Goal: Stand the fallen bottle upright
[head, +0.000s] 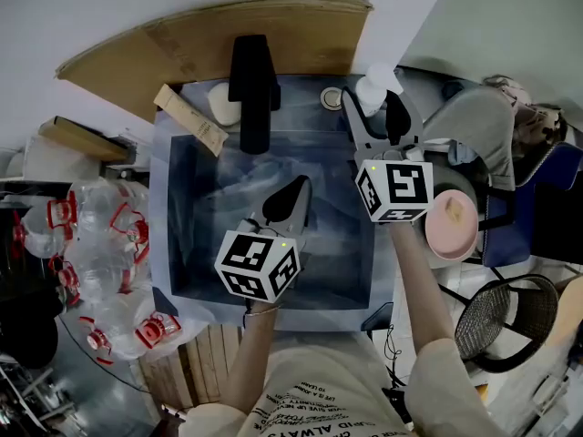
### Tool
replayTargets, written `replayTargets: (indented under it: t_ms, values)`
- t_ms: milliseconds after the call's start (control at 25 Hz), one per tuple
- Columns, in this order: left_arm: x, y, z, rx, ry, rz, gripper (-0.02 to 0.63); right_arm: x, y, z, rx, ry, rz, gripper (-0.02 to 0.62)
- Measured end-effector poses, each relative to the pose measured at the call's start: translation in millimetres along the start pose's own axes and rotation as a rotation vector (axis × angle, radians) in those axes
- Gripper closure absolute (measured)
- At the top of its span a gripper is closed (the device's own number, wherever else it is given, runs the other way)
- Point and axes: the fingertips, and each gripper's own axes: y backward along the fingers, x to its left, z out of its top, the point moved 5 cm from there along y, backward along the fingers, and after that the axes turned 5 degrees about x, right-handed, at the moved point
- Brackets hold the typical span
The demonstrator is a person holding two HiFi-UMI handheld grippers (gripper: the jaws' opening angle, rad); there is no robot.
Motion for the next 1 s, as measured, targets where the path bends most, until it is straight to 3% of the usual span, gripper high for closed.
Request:
replayTargets:
  t_ms: [120, 600, 1000]
  values:
    - [-2.2, 1.2, 0.4, -0.001, 0.0, -0.006, 0.58, -0.9, 1.9, -1.6, 0.012, -0.026, 0.008, 0.304]
    - [-23.0, 12.3, 13.8, -0.038, -0.045, -0.026, 0.58, 0.8, 41.7, 12.8, 0.006, -0.033, -0.016, 0.307]
    - [-41.1, 38.1, 23.4, -0.084, -0.101, -0.037, 0.58, 11.8, 82.4, 18.0, 0.074, -0.022, -0.024, 0.488]
